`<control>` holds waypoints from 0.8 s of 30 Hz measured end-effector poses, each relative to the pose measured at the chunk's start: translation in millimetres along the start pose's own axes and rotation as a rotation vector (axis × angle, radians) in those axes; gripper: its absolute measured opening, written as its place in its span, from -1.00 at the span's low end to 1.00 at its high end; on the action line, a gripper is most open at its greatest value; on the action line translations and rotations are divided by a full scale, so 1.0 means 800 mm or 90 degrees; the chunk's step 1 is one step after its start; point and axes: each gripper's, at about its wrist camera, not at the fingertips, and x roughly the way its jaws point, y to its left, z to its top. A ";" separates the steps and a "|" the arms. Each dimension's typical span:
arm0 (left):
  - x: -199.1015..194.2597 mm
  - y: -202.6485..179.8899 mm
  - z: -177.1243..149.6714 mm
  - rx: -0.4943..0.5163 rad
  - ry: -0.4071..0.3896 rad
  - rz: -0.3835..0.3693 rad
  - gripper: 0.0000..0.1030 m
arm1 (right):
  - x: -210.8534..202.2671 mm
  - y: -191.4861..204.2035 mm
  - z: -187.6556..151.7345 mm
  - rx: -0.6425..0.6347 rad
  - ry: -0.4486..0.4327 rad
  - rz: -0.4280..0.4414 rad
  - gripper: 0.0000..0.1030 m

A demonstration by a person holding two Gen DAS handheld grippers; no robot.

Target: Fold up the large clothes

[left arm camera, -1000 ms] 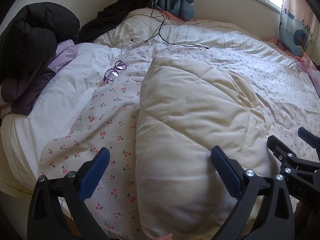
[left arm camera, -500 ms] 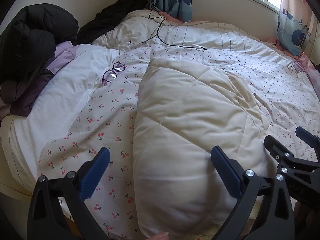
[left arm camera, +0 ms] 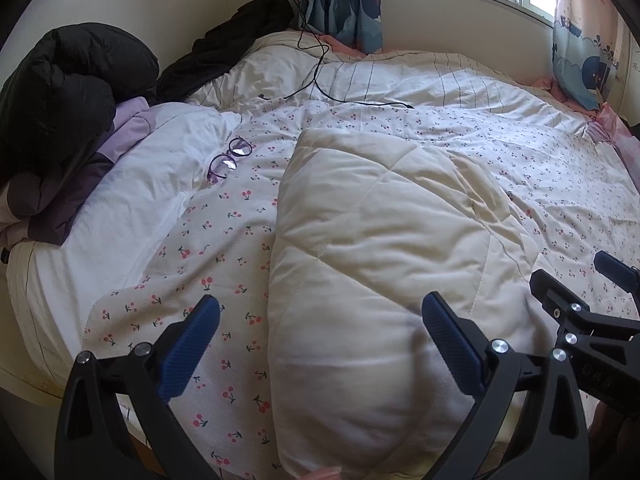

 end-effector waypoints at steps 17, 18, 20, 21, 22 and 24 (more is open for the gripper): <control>0.006 -0.003 -0.001 -0.002 0.013 0.002 0.88 | -0.001 0.000 -0.002 0.003 -0.002 -0.002 0.88; 0.007 -0.003 0.000 -0.002 0.017 0.004 0.88 | -0.001 0.000 -0.001 0.003 -0.002 -0.002 0.88; 0.009 -0.003 0.000 -0.001 0.022 0.009 0.88 | -0.001 0.000 -0.002 0.004 -0.002 -0.002 0.88; 0.009 -0.003 -0.001 -0.001 0.022 0.009 0.88 | -0.001 0.000 -0.001 0.004 -0.002 -0.002 0.88; 0.009 -0.003 -0.001 -0.002 0.022 0.009 0.88 | -0.001 0.000 -0.001 0.004 -0.002 -0.002 0.88; 0.010 -0.003 0.000 -0.003 0.022 0.007 0.88 | -0.001 0.000 -0.001 0.004 -0.002 -0.002 0.88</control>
